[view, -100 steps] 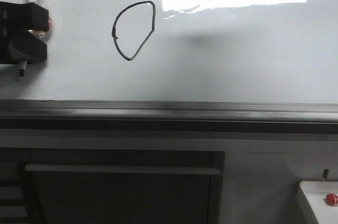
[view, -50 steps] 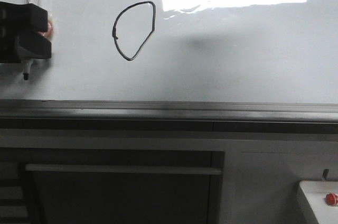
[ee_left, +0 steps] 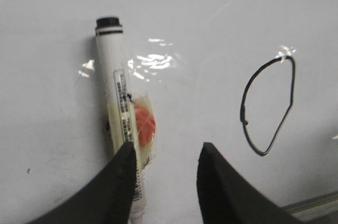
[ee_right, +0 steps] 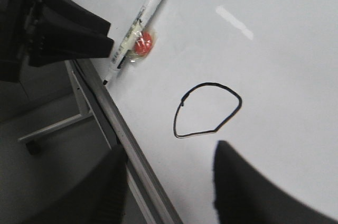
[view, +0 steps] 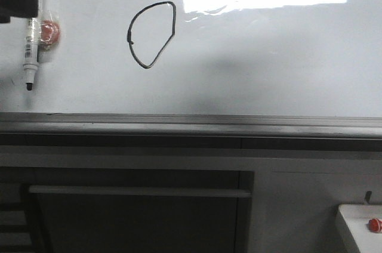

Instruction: Write number 0 on whiteboard

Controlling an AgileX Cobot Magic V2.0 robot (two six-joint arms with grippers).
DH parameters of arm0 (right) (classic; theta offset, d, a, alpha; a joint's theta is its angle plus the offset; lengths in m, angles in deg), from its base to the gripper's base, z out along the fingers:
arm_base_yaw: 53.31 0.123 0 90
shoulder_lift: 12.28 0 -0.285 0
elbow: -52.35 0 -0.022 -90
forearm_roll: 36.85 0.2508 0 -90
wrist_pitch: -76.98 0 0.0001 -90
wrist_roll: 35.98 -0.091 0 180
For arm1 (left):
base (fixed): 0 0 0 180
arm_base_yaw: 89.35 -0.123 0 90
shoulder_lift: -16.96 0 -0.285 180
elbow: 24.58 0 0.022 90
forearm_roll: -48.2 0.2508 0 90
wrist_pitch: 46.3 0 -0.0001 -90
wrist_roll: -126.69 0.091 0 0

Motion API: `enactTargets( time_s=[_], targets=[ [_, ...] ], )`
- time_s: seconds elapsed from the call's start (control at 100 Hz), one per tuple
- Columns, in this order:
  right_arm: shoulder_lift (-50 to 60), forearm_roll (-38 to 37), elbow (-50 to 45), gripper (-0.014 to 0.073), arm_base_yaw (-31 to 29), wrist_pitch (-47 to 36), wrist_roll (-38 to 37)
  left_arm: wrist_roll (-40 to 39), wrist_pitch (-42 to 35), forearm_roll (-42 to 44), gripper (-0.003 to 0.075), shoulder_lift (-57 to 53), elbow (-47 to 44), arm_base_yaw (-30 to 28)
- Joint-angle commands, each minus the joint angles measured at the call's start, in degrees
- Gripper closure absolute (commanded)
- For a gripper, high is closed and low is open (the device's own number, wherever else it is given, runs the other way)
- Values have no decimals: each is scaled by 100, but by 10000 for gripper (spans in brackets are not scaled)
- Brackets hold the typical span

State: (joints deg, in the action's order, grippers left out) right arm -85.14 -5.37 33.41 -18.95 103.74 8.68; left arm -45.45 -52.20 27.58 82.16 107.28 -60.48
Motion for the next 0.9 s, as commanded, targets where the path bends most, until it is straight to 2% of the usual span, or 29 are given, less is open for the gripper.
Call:
enactTargets(
  time_s=[0.0, 0.01, 0.09, 0.29, 0.41, 0.63, 0.89],
  targets=[
    [420, 96, 0, 636, -145, -281, -6, 12, -304, 40, 595, -461, 172, -10],
    [478, 96, -36, 672, -143, -281, -6, 12, -304, 54, 619, -496, 172, -10],
    [853, 99, -275, 651, -178, -342, -21, 12, -304, 306, 743, -890, 172, -10],
    [2209, 99, -1298, 649, -178, -1162, -21, 14, -280, 1177, 741, -2061, 87, -10],
    [3115, 99, -2043, 649, -178, -1463, -21, 120, -173, 2062, 741, -2742, -175, -10],
    [4524, 99, -3327, 649, -178, -1573, -21, 120, -224, 2092, 741, -3435, -811, -10],
    [5126, 99, -3580, 649, -178, -1584, -21, 120, -211, 2062, 741, -3503, -1067, -10]
  ],
)
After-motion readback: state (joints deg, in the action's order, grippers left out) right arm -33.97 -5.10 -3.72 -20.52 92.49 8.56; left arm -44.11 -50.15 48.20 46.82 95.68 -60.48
